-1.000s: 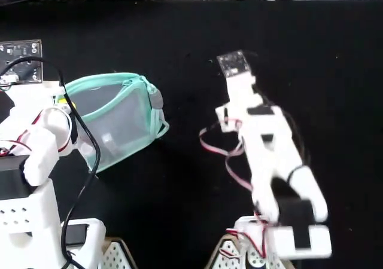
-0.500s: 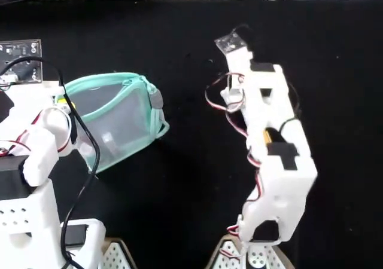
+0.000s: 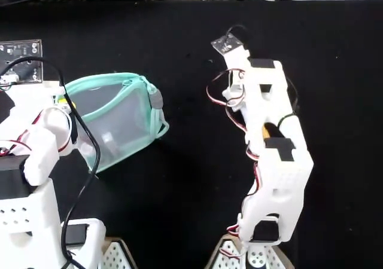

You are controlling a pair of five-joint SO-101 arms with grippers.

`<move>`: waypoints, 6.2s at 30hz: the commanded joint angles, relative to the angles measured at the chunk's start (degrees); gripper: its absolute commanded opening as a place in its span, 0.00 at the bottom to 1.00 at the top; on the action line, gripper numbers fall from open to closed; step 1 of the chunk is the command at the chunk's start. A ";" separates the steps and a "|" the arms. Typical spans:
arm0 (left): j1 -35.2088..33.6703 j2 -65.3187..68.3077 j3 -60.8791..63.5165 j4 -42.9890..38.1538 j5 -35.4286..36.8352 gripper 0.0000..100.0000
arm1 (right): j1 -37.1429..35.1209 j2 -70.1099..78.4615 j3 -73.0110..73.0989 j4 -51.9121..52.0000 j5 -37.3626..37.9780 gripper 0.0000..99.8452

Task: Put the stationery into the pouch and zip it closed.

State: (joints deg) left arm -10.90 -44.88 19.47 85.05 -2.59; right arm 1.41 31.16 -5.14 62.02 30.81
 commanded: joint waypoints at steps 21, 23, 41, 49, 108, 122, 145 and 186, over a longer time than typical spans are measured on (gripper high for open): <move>0.22 1.93 7.96 0.53 0.09 0.03 | -2.11 -3.47 3.65 0.70 0.97 0.19; 0.22 1.93 7.96 0.53 0.09 0.03 | -1.49 -1.98 3.03 0.09 0.97 0.19; 0.22 1.93 7.96 0.53 0.09 0.03 | -1.14 -3.56 -0.57 5.45 2.55 0.01; 0.40 1.93 7.96 0.53 0.09 0.03 | -10.11 -22.90 27.30 -1.41 -2.64 0.01; 0.57 1.93 8.57 0.53 0.09 0.03 | -42.29 -88.57 32.40 -54.15 -30.59 0.01; 0.48 1.93 8.57 0.53 0.09 0.03 | -42.64 -73.54 23.34 -40.97 -30.95 0.01; 0.22 1.93 8.66 0.53 0.09 0.03 | -49.93 -73.80 22.29 -12.48 -18.64 0.20; 0.57 1.93 14.02 -5.89 0.09 0.03 | 5.98 -14.29 10.68 -8.79 -12.31 0.20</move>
State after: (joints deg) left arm -10.99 -44.97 23.78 78.55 -2.51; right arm 5.89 11.30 15.43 51.21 17.71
